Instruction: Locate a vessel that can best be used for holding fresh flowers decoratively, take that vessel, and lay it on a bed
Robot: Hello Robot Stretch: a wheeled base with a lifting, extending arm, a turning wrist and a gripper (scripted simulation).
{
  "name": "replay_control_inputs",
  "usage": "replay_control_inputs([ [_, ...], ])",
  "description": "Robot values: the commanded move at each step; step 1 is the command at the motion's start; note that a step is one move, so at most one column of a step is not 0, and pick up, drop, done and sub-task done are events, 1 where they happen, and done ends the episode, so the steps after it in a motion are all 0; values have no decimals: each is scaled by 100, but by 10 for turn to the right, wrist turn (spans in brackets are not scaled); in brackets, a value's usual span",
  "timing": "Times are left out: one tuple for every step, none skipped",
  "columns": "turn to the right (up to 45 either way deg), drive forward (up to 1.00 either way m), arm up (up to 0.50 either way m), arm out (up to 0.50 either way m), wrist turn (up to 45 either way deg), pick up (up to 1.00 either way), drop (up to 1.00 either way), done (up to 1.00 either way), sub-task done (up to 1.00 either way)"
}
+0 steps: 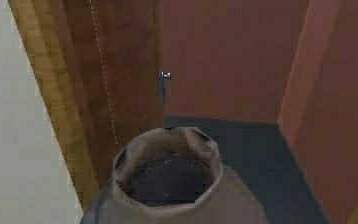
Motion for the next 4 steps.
replay_control_inputs([
  [90,0,0,0,0,0,0,0,0],
  [0,30,0,0,0,0,0,0,0],
  [0,100,0,0,0,0,0,0,0],
  [0,35,0,0,0,0,0,0,0],
])
